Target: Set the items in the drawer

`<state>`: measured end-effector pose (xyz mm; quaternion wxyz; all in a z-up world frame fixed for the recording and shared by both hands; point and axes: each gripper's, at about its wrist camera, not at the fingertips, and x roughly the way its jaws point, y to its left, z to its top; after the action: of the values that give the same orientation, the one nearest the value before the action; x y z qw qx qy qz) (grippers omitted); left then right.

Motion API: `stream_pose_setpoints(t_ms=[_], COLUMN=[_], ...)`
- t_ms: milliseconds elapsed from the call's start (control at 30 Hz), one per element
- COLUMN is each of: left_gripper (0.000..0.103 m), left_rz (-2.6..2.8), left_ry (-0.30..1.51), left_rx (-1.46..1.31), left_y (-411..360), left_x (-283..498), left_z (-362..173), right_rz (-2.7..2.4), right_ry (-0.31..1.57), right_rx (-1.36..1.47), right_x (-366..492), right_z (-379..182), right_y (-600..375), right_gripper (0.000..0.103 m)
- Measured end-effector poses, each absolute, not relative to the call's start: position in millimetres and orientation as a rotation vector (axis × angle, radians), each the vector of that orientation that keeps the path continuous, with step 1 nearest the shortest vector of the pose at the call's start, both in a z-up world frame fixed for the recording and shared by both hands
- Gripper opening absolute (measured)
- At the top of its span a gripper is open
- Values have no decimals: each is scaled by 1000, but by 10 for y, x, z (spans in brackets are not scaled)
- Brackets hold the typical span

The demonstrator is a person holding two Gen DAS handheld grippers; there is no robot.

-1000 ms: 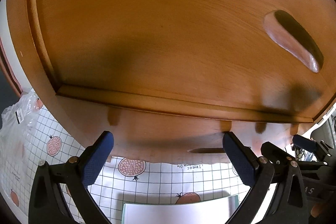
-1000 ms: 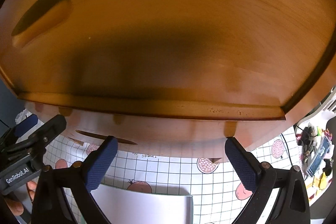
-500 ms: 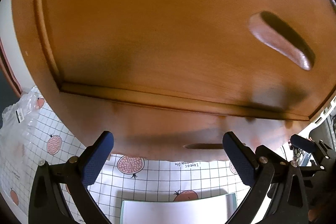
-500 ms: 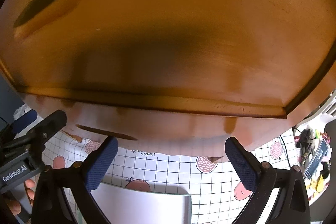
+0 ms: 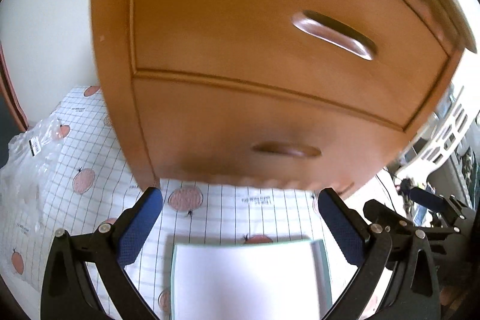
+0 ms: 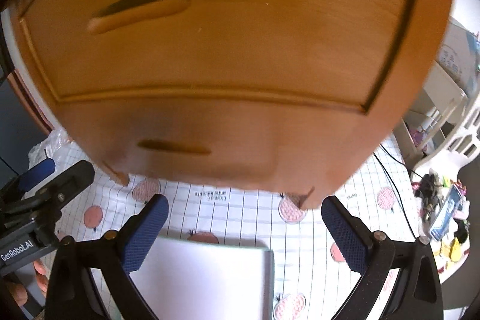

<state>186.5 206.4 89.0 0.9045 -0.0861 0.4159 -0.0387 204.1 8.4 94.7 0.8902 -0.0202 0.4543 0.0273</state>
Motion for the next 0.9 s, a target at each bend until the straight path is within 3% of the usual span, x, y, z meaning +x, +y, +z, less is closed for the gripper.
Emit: stream_pose_setpoints(t_ms=[900], left_gripper=[103], left_rz=[-42], left_ry=[871], left_rx=[-55], left_y=[2215], left_x=[256], left_z=[818], right_rz=[68], right_ry=[928], right_rx=[-37], right_x=[396], right_z=[907], right_y=[188], right_gripper=[103])
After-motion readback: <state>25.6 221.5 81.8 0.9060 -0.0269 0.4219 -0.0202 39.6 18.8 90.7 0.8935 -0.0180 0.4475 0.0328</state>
